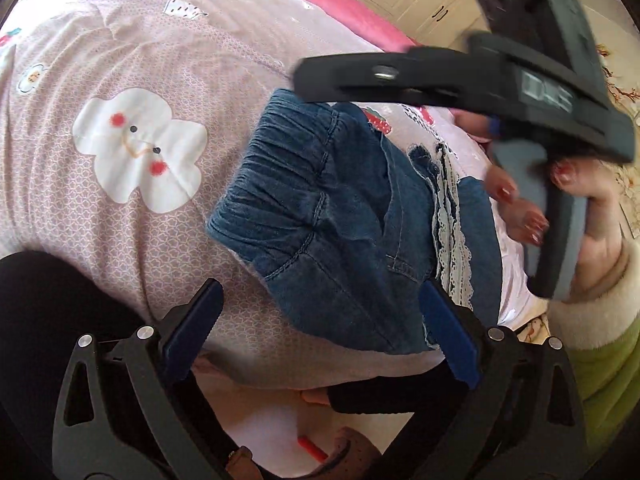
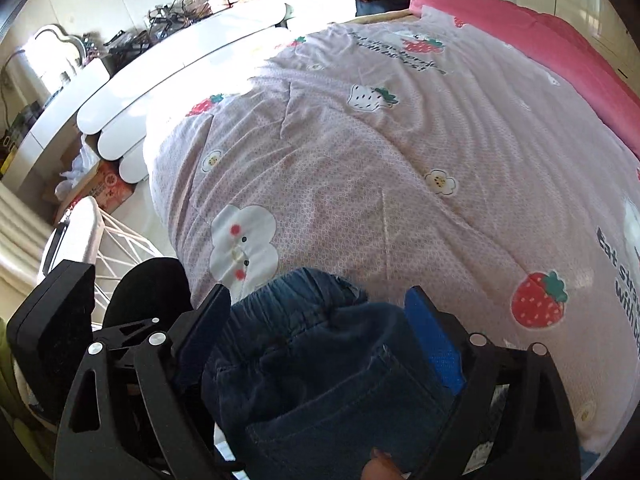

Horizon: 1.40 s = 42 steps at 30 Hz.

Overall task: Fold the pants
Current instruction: 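Grasp the elastic waistband with the left gripper and lift it, then fold the waistband over toward the lace legs with the left gripper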

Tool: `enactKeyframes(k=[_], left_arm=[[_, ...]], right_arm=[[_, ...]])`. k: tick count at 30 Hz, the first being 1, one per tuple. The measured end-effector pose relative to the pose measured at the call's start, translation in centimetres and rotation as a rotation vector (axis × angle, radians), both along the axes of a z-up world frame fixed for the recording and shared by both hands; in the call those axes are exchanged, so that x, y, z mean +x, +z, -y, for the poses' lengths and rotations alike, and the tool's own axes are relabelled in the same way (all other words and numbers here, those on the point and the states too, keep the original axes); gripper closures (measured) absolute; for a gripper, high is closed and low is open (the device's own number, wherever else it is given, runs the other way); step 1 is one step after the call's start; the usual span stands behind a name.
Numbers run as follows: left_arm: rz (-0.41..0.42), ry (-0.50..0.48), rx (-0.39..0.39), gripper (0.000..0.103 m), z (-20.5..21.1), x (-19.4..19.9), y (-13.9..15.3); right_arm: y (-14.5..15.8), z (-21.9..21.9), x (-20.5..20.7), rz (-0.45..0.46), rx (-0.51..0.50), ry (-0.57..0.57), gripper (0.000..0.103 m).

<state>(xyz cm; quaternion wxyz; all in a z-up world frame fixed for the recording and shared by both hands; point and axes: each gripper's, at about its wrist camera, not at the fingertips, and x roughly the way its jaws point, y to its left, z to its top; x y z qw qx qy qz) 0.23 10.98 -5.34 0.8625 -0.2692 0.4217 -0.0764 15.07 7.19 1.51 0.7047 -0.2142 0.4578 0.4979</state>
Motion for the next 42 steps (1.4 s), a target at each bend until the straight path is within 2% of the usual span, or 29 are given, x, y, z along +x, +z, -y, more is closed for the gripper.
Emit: enactKeyframes(k=[2,4,5,6,7,9,11,15,17,19,21,27,30,35,37,42], left_arm=[[0.002,-0.001,-0.007,0.011,-0.1,0.1,-0.1],[0.003,-0.002,-0.013,0.011,0.0,0.5,-0.2],[0.002,0.000,-0.017,0.011,0.0,0.7,-0.2],[0.007,-0.002,-0.022,0.011,0.1,0.8,-0.2],[0.007,-0.001,-0.022,0.011,0.1,0.9,-0.3],[0.011,0.002,-0.030,0.011,0.1,1.0,-0.4],[0.016,0.010,-0.040,0.011,0.0,1.3,-0.5],[0.062,0.022,-0.078,0.012,-0.7,1.8,-0.2],[0.079,0.009,-0.136,0.028,-0.8,2.3,-0.1],[0.083,-0.001,-0.193,0.053,-0.9,2.7,0.1],[0.102,-0.018,-0.195,0.063,-0.3,2.8,0.8],[0.178,-0.080,-0.049,0.063,3.5,2.6,4.9],[0.192,-0.121,-0.011,0.063,5.6,3.0,6.0],[0.181,-0.182,0.059,0.062,9.8,4.5,6.8],[0.176,-0.209,0.093,0.055,11.6,5.1,7.0],[0.153,-0.275,0.133,0.051,14.9,6.8,6.4]], right_arm=[[-0.9,-0.8,0.7,-0.018,-0.032,0.012,0.015],[-2.3,-1.6,1.2,-0.069,-0.076,0.041,0.022],[-3.0,-1.7,1.3,-0.089,-0.098,0.052,0.037],[-3.6,-1.7,1.4,-0.105,-0.108,0.055,0.056],[-3.9,-1.6,1.4,-0.111,-0.107,0.047,0.058],[-3.3,-0.7,1.6,-0.124,-0.062,0.040,0.067],[-1.9,0.5,2.0,-0.170,0.015,0.026,0.069],[0.9,3.2,2.3,-0.205,0.136,0.036,0.069],[2.1,4.2,2.1,-0.190,0.168,0.052,0.069],[3.0,5.1,2.0,-0.178,0.193,0.058,0.069],[3.9,6.2,2.1,-0.157,0.213,0.057,0.069],[5.7,10.4,2.6,-0.110,0.273,0.038,0.069],[6.3,13.4,2.8,-0.090,0.299,0.021,0.068],[6.0,18.3,2.8,-0.067,0.328,-0.025,0.066],[5.5,20.5,2.9,-0.062,0.343,-0.050,0.066],[3.5,25.4,2.9,-0.076,0.372,-0.128,0.064]])
